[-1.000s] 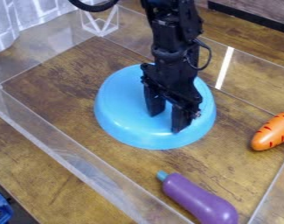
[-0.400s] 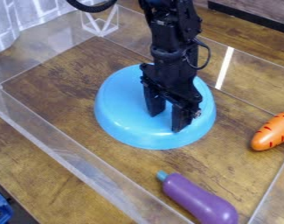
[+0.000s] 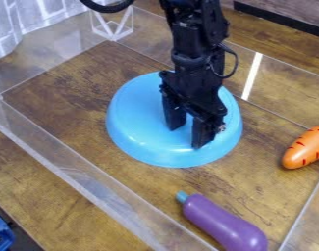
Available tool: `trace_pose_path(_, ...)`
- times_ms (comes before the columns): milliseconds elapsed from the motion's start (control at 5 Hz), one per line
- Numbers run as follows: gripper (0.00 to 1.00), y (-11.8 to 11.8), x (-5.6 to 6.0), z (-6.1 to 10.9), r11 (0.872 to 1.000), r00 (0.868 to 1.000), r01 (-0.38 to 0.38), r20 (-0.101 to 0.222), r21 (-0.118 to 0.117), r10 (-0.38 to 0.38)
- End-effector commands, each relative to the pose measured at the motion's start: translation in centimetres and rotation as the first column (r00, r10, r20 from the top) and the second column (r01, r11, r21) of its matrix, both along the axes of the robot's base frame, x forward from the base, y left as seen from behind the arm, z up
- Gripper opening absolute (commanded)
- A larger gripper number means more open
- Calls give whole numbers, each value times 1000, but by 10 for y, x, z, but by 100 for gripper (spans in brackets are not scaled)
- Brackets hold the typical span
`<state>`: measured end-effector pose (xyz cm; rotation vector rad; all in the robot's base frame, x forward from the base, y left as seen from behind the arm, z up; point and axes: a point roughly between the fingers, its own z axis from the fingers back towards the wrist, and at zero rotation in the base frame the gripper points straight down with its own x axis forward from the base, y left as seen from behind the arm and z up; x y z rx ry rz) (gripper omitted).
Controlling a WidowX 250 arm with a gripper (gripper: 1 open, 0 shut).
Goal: Remove the lemon from the blue tray and put it on the table
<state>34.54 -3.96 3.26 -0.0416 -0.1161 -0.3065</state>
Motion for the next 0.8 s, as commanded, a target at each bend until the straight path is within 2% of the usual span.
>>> trace_pose_path(0,100,14,-2,-20,1000,998,1,-59,19,0)
trace_pose_path(600,100,23,9,-18,999,998,23,-58,39,-20)
